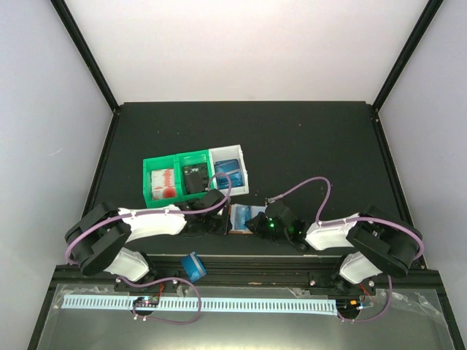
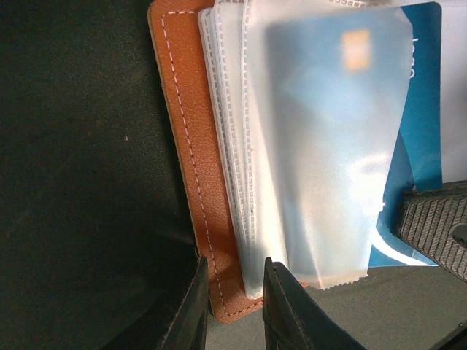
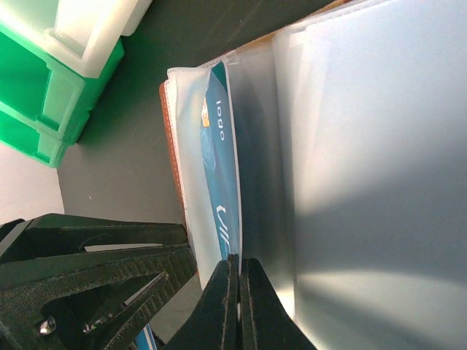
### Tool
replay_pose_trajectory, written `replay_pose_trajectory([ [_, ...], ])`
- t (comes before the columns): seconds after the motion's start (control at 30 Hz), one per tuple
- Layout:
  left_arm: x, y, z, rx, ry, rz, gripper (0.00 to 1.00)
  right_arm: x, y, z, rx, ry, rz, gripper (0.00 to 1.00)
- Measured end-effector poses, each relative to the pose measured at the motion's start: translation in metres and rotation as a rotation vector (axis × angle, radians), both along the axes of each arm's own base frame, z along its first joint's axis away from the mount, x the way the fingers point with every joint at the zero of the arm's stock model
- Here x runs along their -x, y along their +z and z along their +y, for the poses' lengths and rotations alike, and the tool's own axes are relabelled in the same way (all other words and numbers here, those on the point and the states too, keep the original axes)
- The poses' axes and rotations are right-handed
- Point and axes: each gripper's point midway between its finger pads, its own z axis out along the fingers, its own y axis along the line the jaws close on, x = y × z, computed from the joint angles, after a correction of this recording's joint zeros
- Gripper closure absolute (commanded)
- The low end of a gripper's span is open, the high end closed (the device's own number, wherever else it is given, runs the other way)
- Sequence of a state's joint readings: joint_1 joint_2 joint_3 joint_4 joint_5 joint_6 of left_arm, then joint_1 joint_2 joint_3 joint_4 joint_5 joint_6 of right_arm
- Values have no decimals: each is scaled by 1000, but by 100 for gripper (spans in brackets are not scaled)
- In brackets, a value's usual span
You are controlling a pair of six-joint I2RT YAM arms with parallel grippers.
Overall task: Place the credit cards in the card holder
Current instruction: Move the storage box to the center of the board.
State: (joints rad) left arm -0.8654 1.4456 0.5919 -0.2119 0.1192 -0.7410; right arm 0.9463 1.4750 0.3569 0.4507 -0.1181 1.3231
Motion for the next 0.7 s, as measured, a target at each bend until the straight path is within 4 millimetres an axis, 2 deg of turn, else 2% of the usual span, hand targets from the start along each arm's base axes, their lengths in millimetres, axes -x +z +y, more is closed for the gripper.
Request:
replay_pose_trajectory([
  [0.7,0,1,0,1,-5,-4,76,2,-5,-13,-64,-160,130,99],
])
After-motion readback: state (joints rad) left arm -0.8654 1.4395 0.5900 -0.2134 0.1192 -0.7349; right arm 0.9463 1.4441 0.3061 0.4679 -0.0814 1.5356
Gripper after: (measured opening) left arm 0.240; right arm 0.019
